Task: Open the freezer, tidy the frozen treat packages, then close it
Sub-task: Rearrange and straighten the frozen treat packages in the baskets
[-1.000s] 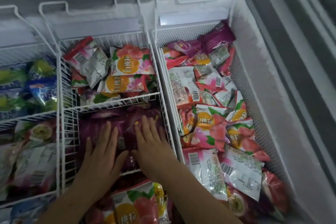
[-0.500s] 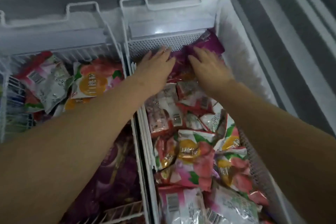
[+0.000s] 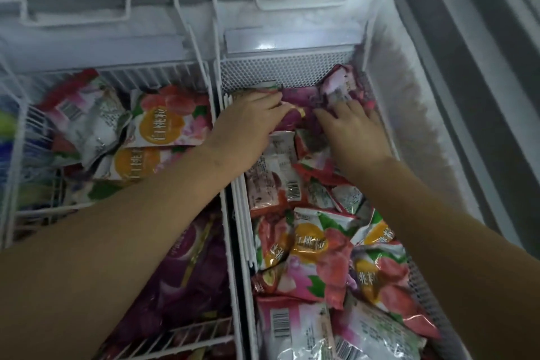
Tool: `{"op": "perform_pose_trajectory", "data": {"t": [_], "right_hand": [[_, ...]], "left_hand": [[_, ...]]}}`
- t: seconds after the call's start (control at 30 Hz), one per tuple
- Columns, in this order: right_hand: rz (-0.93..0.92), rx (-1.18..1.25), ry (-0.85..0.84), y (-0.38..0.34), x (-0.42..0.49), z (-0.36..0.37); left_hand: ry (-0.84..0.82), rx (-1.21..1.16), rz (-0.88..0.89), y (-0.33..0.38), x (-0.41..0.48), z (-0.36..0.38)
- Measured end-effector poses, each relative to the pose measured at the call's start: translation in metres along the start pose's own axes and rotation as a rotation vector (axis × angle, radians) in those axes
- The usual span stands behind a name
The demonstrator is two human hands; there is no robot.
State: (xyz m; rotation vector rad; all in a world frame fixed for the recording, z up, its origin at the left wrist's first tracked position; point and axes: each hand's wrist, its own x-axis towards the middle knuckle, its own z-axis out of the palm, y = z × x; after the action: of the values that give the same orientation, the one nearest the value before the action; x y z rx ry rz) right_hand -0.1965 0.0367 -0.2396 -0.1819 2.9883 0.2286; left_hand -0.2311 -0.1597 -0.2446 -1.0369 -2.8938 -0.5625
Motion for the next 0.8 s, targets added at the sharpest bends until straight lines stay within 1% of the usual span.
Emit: {"op": "perform_pose_trajectory", "data": {"t": [0.07,0.17,0.27,0.33,0.4,0.47,0.5,0.57,0.6,0.67,0.7,0.73,0.8], "right_hand": [[0.007,0.163,0.049,-0.011,-0.028,-0.006],[0.075,0.405,0.124,-0.042,-0.077,-0.012],[0.099,0.569,0.12,-0.083,-0.116,-0.018],[0.061,0.613,0.105,-0.117,-0.133,-0.025],[-0.018,0.651,0.12,-0.153,-0.144,-0.032],[-0.092,0.639,0.123,-0.192,-0.148,-0.036],[-0.113,0.624,0.106,-0.203,-0.147,-0.034],[-0.148,0.595,0.035,-0.228,-0.143,-0.024],[-0.161,0.562,-0.041,-0.241,-0.144,-0.015],[-0.16,0.498,-0.276,-0.263,-0.152,0.005],[-0.164,0.465,-0.363,-0.27,-0.158,0.016],[-0.17,0.437,-0.406,-0.274,-0.162,0.024],[-0.166,0.419,-0.426,-0.274,-0.16,0.031]], "left_hand": [[0.056,-0.06,-0.013,0.01,-0.027,-0.018],[0.097,-0.168,-0.04,0.026,-0.085,-0.042],[0.095,-0.176,-0.102,0.027,-0.149,-0.065],[0.032,-0.116,-0.171,0.02,-0.19,-0.079],[-0.014,-0.056,-0.249,0.006,-0.229,-0.088],[-0.042,-0.022,-0.315,-0.015,-0.262,-0.091],[-0.065,-0.003,-0.316,-0.022,-0.269,-0.087],[-0.125,0.052,-0.325,-0.034,-0.283,-0.072],[-0.213,0.059,-0.357,-0.036,-0.292,-0.062],[-0.391,0.066,-0.445,-0.039,-0.313,-0.035],[-0.453,0.071,-0.481,-0.04,-0.323,-0.022],[-0.466,0.071,-0.495,-0.041,-0.331,-0.012],[-0.445,0.056,-0.514,-0.046,-0.335,-0.005]]}}
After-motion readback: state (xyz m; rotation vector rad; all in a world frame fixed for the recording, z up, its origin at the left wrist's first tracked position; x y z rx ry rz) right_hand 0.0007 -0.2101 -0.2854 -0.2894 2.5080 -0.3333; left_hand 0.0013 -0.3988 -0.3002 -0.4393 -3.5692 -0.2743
